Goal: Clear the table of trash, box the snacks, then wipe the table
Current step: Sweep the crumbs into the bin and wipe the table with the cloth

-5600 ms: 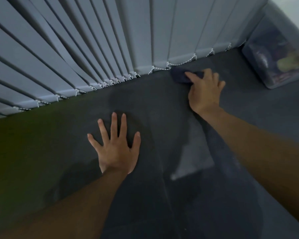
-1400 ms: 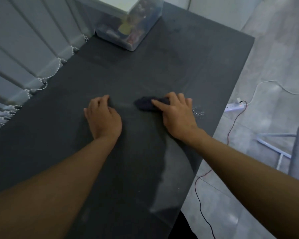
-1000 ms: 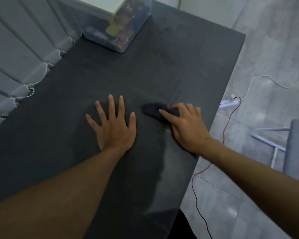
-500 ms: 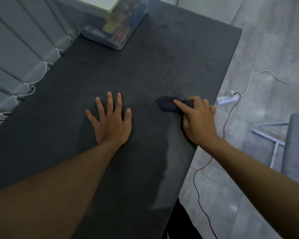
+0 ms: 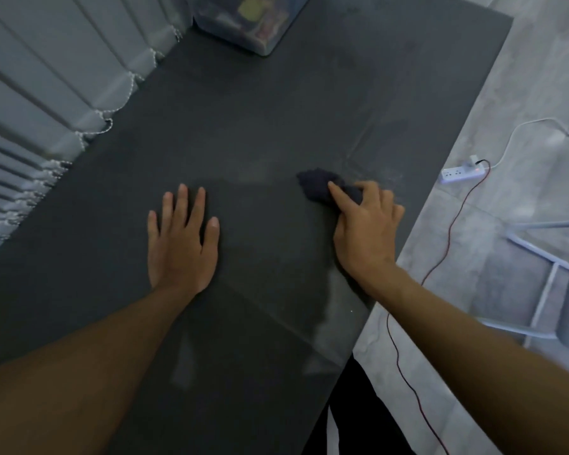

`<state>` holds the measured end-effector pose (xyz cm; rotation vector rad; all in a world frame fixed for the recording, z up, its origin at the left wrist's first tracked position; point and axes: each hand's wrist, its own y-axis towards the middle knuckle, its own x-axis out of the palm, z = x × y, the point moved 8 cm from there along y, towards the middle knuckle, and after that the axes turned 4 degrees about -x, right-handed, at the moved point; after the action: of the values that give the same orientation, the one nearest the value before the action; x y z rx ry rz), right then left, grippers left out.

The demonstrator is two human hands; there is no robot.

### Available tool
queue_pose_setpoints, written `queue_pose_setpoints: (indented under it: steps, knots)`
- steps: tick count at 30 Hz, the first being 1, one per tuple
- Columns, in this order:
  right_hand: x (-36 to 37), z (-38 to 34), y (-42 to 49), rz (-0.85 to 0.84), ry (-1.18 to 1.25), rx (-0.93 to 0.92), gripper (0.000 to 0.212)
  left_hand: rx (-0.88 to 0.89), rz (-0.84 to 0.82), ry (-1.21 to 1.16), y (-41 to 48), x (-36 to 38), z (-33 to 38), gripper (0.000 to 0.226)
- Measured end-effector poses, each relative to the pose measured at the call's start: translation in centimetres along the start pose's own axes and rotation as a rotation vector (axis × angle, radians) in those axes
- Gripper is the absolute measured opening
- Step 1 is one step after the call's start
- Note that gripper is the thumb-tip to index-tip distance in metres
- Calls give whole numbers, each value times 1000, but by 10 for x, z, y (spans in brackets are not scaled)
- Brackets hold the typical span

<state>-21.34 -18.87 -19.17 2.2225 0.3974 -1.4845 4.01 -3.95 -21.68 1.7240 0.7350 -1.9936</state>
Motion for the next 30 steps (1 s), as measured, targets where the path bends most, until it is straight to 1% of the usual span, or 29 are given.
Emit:
queue_pose_setpoints:
  steps: [1, 2, 5, 6, 7, 8, 9, 10, 11, 12, 13, 14, 15, 17, 18, 19, 20, 21, 22, 25, 26, 27, 28, 29, 30]
  knots:
    - [2, -14, -12, -7, 25, -27, 46, 1, 7, -1, -1, 2, 0, 59]
    - [5, -32, -29, -21, 61, -97, 47, 1, 11, -7, 0, 3, 0, 59]
    - [11, -81, -91, -94, 162, -445, 44, -11, 15, -24, 0, 2, -1, 58]
    - [11, -88, -103, -131, 159, -540, 44, -11, 17, -27, 0, 2, -1, 58]
    - [10, -89, -104, -153, 143, -598, 45, -11, 19, -28, 0, 2, -1, 58]
    - [10, -84, -97, -148, 113, -602, 46, -13, 21, -28, -1, 2, -1, 57]
    - [10, -77, -84, -127, 72, -554, 47, -16, 25, -31, -1, 1, -1, 57]
    - [9, -67, -70, -93, 32, -461, 47, -17, 27, -35, 0, 1, -1, 57]
    - [8, -57, -58, -64, 14, -330, 47, -17, 28, -38, 0, 1, -1, 57]
    - [8, -52, -55, -42, 25, -215, 49, -17, 31, -40, -1, 0, -1, 57]
    - [8, -54, -59, -23, 37, -159, 50, -15, 33, -41, -1, 0, -1, 57]
    - [9, -62, -70, -23, 54, -173, 51, -16, 35, -41, 0, 0, -1, 57]
    - [10, -72, -86, -46, 86, -252, 52, -18, 37, -42, 0, 0, -2, 57]
    - [7, -86, -118, -115, 152, -499, 51, -22, 40, -49, 0, 0, -2, 57]
    - [5, -85, -126, -155, 150, -604, 50, -19, 42, -52, 0, 0, -1, 56]
    - [3, -80, -123, -186, 124, -672, 50, -16, 48, -48, -1, 0, 0, 56]
    - [3, -71, -112, -197, 79, -695, 49, -13, 55, -39, -1, 0, 0, 56]
    - [3, -60, -95, -180, 31, -663, 49, -10, 61, -30, -1, 0, 0, 56]
    - [2, -44, -76, -141, -11, -585, 48, -7, 65, -23, -2, 0, 1, 56]
    - [-10, 15, -20, -25, -32, -211, 42, -9, 70, -11, -2, -1, 2, 56]
    - [-13, 27, -13, -6, -24, -127, 42, -9, 74, -8, -2, -2, 3, 56]
    - [-14, 30, -13, 6, -27, -94, 42, -8, 78, -7, -2, -3, 5, 56]
    - [-13, 25, -17, 0, -28, -113, 43, -11, 83, -7, -2, -4, 6, 56]
    - [-11, 14, -26, -24, -19, -184, 45, -16, 91, -11, -1, -4, 6, 56]
    - [-8, 1, -37, -60, 1, -301, 48, -22, 101, -14, 1, -6, 7, 56]
